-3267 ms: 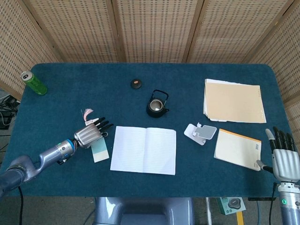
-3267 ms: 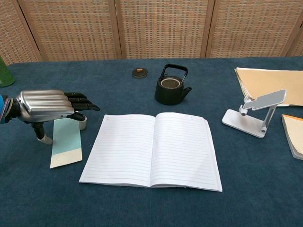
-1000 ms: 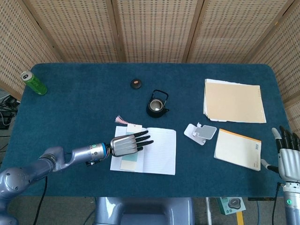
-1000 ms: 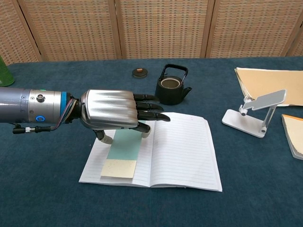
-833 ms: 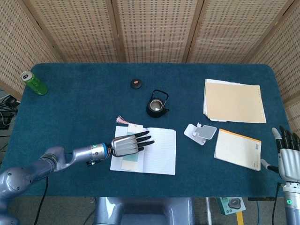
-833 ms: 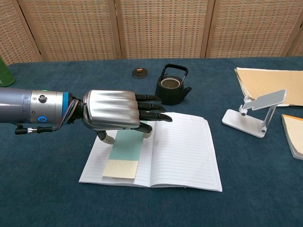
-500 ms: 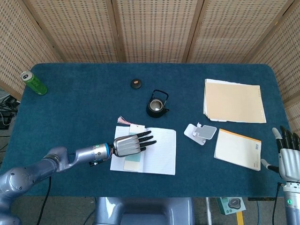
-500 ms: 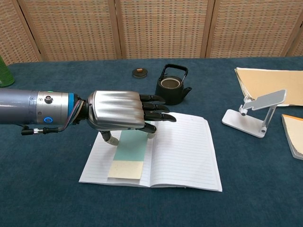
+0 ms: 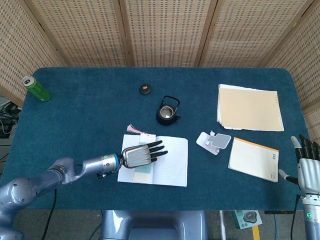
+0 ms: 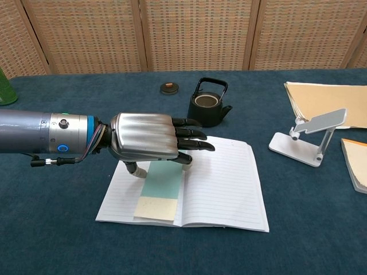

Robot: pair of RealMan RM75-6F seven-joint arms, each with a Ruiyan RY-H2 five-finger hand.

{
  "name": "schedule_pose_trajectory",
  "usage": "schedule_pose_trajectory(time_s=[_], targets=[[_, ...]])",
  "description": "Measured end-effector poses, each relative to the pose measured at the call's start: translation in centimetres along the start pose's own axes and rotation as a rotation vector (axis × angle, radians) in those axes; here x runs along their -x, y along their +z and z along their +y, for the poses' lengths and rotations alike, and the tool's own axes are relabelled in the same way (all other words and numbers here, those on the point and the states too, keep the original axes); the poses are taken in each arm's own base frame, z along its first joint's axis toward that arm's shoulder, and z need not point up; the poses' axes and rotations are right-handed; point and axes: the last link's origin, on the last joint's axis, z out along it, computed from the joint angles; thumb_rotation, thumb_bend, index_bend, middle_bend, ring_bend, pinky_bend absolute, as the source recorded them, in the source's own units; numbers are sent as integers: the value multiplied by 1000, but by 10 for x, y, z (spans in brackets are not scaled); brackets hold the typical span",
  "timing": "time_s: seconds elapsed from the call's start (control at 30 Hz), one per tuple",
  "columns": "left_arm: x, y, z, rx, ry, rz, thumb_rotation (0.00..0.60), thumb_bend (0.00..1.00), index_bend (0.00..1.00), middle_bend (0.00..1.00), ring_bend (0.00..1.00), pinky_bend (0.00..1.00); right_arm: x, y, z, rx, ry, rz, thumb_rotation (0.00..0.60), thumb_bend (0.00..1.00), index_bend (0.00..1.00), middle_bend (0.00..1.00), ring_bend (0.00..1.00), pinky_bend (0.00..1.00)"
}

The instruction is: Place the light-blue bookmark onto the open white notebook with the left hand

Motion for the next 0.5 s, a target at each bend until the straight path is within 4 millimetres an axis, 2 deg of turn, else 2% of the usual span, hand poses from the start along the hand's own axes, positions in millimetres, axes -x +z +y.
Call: schedule_pose_trajectory(time_s=[0.43,0.5], targets=[[-1,-9,-6,-48,-41,9,600,377,0,0,0,0,-1,-1,-1,-7,1,2,600,101,47,0,0,0],[-1,-12,-7,-61,-73,10,600,409,0,0,0,0,-1,-1,-1,-7,1,3,600,101,47,0,0,0]])
